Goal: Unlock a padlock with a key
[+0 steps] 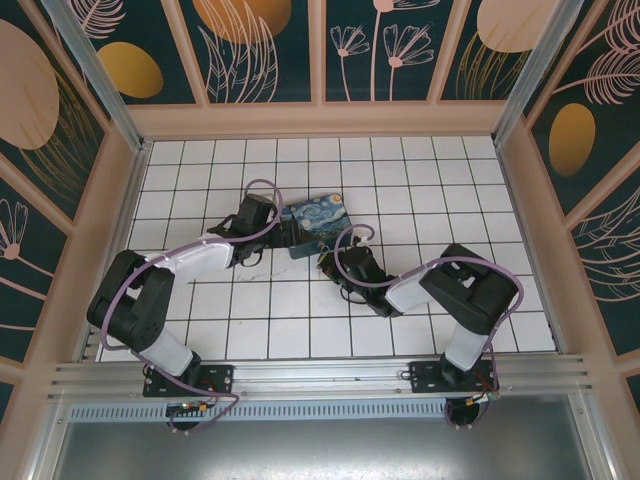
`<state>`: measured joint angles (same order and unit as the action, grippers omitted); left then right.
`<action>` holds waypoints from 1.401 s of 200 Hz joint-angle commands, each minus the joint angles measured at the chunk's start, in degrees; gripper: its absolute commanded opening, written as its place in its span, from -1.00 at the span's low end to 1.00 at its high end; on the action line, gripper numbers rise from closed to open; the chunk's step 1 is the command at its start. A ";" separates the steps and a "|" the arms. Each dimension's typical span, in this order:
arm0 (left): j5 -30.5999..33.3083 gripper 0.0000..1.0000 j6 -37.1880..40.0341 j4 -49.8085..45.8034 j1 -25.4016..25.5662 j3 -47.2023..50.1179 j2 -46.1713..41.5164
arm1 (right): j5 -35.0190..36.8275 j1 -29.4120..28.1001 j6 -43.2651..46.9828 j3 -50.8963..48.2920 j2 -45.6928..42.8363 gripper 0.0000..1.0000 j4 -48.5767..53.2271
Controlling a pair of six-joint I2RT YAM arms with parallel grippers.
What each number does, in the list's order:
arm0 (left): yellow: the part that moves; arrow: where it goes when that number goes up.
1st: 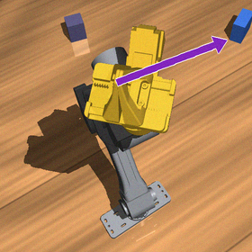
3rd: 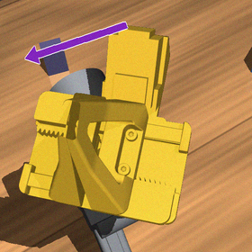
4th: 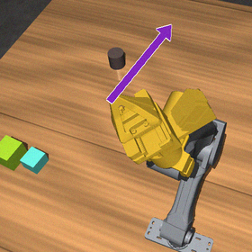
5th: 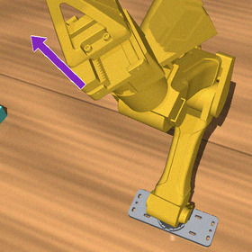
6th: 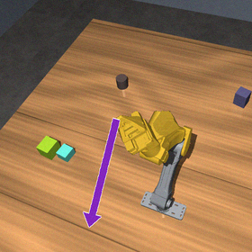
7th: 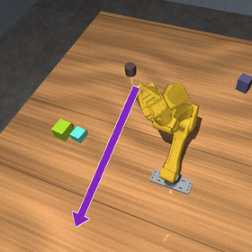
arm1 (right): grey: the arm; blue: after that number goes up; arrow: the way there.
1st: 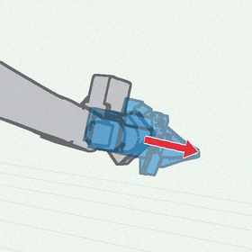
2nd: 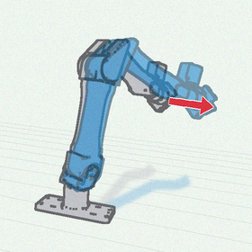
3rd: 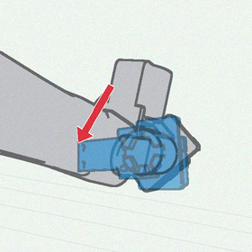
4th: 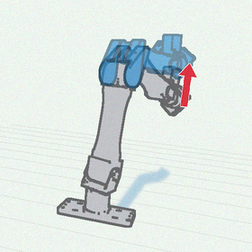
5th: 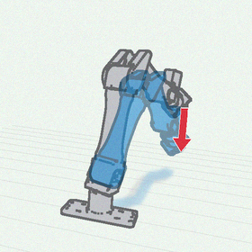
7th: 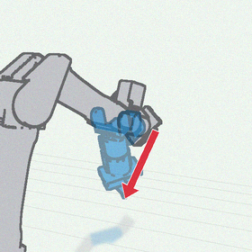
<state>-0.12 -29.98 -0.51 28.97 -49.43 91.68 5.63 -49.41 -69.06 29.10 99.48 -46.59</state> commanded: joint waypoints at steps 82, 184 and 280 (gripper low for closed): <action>1.88 0.50 2.29 -5.09 -0.14 2.67 4.36 | 2.11 4.91 2.33 -1.12 -0.05 -1.00 -1.46; 1.48 0.40 2.64 -6.19 -0.19 1.32 6.21 | -15.43 15.68 23.91 9.19 5.50 -1.00 10.60; 1.61 0.36 3.26 -7.39 -0.19 0.19 8.40 | -22.53 19.61 19.55 11.49 7.35 -1.00 1.93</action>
<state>-1.65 -29.15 4.29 29.28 -51.46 95.77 -14.59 -31.64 -45.98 39.18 105.01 -38.26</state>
